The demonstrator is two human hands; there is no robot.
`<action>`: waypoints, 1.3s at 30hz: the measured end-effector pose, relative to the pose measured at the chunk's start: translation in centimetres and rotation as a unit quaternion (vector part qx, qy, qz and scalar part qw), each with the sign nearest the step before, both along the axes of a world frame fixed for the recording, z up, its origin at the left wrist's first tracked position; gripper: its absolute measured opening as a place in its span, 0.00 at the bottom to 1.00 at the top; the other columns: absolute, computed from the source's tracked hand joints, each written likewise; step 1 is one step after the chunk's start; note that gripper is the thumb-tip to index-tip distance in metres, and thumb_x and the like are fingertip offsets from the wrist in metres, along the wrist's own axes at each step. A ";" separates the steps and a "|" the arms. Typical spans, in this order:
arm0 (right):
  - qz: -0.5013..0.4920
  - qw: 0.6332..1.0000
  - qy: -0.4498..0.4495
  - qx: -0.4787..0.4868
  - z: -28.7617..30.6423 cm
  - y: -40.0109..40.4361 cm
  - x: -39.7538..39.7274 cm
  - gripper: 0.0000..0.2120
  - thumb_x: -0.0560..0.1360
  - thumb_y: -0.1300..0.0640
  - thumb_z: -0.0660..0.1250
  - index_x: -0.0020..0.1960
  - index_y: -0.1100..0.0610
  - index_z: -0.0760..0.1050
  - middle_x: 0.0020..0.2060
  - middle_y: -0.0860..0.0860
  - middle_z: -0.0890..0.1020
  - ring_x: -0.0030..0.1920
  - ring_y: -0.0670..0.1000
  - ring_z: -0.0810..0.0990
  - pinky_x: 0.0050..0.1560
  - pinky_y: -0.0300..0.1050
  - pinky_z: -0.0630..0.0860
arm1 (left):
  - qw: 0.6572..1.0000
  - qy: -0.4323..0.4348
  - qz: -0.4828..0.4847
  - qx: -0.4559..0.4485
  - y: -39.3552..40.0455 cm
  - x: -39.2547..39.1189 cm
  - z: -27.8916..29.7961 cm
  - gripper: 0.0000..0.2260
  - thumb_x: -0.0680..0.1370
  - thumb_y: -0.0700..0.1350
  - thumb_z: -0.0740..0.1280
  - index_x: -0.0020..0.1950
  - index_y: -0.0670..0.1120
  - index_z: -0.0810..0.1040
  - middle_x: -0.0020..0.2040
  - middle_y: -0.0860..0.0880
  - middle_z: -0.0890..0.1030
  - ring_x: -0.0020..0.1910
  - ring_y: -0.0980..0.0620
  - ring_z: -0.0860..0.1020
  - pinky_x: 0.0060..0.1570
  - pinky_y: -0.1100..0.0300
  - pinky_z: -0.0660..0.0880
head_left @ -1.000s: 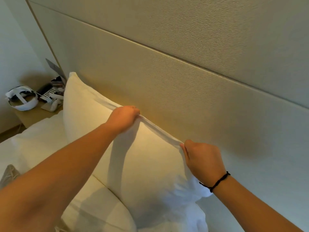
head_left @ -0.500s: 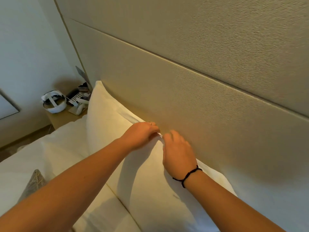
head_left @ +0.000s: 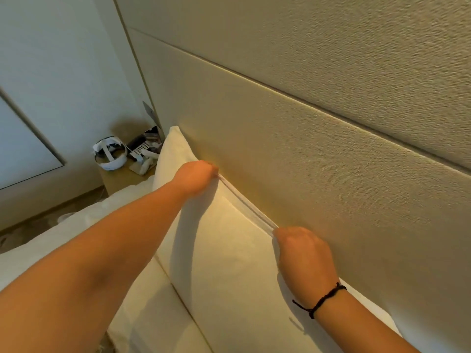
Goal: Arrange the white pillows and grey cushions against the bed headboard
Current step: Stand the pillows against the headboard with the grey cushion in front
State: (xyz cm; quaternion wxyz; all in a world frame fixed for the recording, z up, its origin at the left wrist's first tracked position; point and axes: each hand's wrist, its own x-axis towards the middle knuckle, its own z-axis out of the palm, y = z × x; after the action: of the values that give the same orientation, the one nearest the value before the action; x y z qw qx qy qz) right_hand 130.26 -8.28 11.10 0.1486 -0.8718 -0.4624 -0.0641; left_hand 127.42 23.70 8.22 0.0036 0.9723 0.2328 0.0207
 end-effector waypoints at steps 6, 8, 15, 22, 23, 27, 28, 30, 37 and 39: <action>-0.011 0.996 -0.016 -0.091 -2.5 1.1 0.8 0.22 0.40 0.76 0.77 0.21 0.58 0.69 0.19 0.54 0.71 0.15 0.52 0.68 0.16 0.36 0.60 | 0.996 -0.084 0.038 -0.014 -1.5 2.5 -3.5 0.11 0.80 0.49 0.61 0.50 0.46 0.81 0.49 0.45 0.80 0.49 0.42 0.79 0.47 0.52 0.74; -0.007 0.992 -0.009 -0.128 -3.7 1.1 0.2 0.21 0.40 0.76 0.78 0.20 0.59 0.71 0.20 0.56 0.72 0.17 0.53 0.70 0.16 0.39 0.65 | 0.997 -0.032 0.067 -0.014 -1.9 2.7 -5.4 0.10 0.78 0.48 0.62 0.50 0.47 0.81 0.52 0.46 0.80 0.51 0.43 0.79 0.50 0.51 0.74; 0.042 0.987 0.009 -0.155 -4.8 -2.1 -1.2 0.27 0.72 0.42 0.68 0.62 0.61 0.78 0.61 0.57 0.80 0.61 0.57 0.79 0.60 0.53 0.76 | 0.972 0.147 0.179 -0.032 0.3 1.2 -7.6 0.42 0.72 0.71 0.53 0.79 0.49 0.54 0.81 0.49 0.51 0.79 0.44 0.44 0.72 0.36 0.37; -0.068 0.959 0.166 -0.220 -5.4 -8.3 -1.8 0.44 0.68 0.21 0.37 0.76 0.44 0.51 0.73 0.42 0.66 0.70 0.48 0.69 0.67 0.49 0.69 | 0.982 0.147 0.098 -0.072 -0.5 -0.3 -6.3 0.20 0.81 0.57 0.50 0.70 0.58 0.70 0.74 0.49 0.67 0.76 0.44 0.57 0.70 0.29 0.46; -0.089 0.956 0.169 -0.222 -5.3 -9.3 -1.9 0.44 0.67 0.20 0.38 0.75 0.43 0.53 0.72 0.42 0.68 0.68 0.48 0.72 0.65 0.50 0.71 | 0.986 0.129 0.076 -0.072 -0.5 -0.9 -6.0 0.18 0.82 0.53 0.51 0.68 0.58 0.71 0.71 0.49 0.70 0.74 0.45 0.62 0.71 0.30 0.49; -0.139 0.941 0.185 -0.245 -4.7 -13.1 -1.8 0.42 0.66 0.20 0.41 0.70 0.42 0.62 0.63 0.41 0.76 0.60 0.47 0.77 0.57 0.47 0.74 | 0.984 0.154 -0.074 -0.056 -0.6 -3.0 -4.8 0.17 0.83 0.48 0.54 0.72 0.59 0.65 0.74 0.49 0.67 0.75 0.45 0.62 0.71 0.39 0.58; -0.151 0.937 0.189 -0.251 -4.4 -13.8 -1.8 0.41 0.66 0.20 0.42 0.70 0.41 0.62 0.64 0.40 0.76 0.61 0.47 0.76 0.57 0.47 0.73 | 0.977 0.176 -0.113 -0.029 -0.8 -3.3 -4.5 0.20 0.82 0.46 0.57 0.74 0.58 0.63 0.75 0.49 0.66 0.75 0.46 0.61 0.69 0.41 0.61; -0.167 0.937 0.173 -0.255 -4.1 -14.5 -2.2 0.38 0.66 0.20 0.43 0.68 0.39 0.64 0.62 0.39 0.77 0.59 0.45 0.76 0.54 0.46 0.73 | 0.969 0.187 -0.160 0.031 -1.2 -3.7 -4.2 0.23 0.81 0.44 0.60 0.75 0.56 0.61 0.74 0.50 0.67 0.74 0.47 0.63 0.63 0.47 0.68; -0.139 0.959 0.087 -0.231 -4.4 -13.5 -3.6 0.16 0.80 0.38 0.47 0.42 0.47 0.64 0.39 0.46 0.71 0.40 0.48 0.72 0.39 0.44 0.64 | 0.971 0.137 -0.057 0.188 -4.4 -3.7 -4.7 0.12 0.79 0.47 0.56 0.46 0.51 0.79 0.39 0.53 0.76 0.37 0.51 0.71 0.43 0.57 0.67; -0.148 0.962 0.084 -0.213 -4.2 -13.6 -3.6 0.15 0.81 0.40 0.48 0.41 0.46 0.64 0.36 0.46 0.70 0.37 0.47 0.68 0.38 0.43 0.63 | 0.981 0.106 -0.039 0.159 -4.0 -3.9 -4.6 0.11 0.80 0.48 0.56 0.46 0.51 0.78 0.42 0.53 0.79 0.39 0.50 0.75 0.45 0.57 0.69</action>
State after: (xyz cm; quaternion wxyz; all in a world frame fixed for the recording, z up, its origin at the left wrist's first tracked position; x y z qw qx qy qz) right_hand 126.71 -21.84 6.94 -0.0132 -0.9442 -0.3170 0.0886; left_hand 123.48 19.74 3.65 -0.1748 0.9654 0.1877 -0.0464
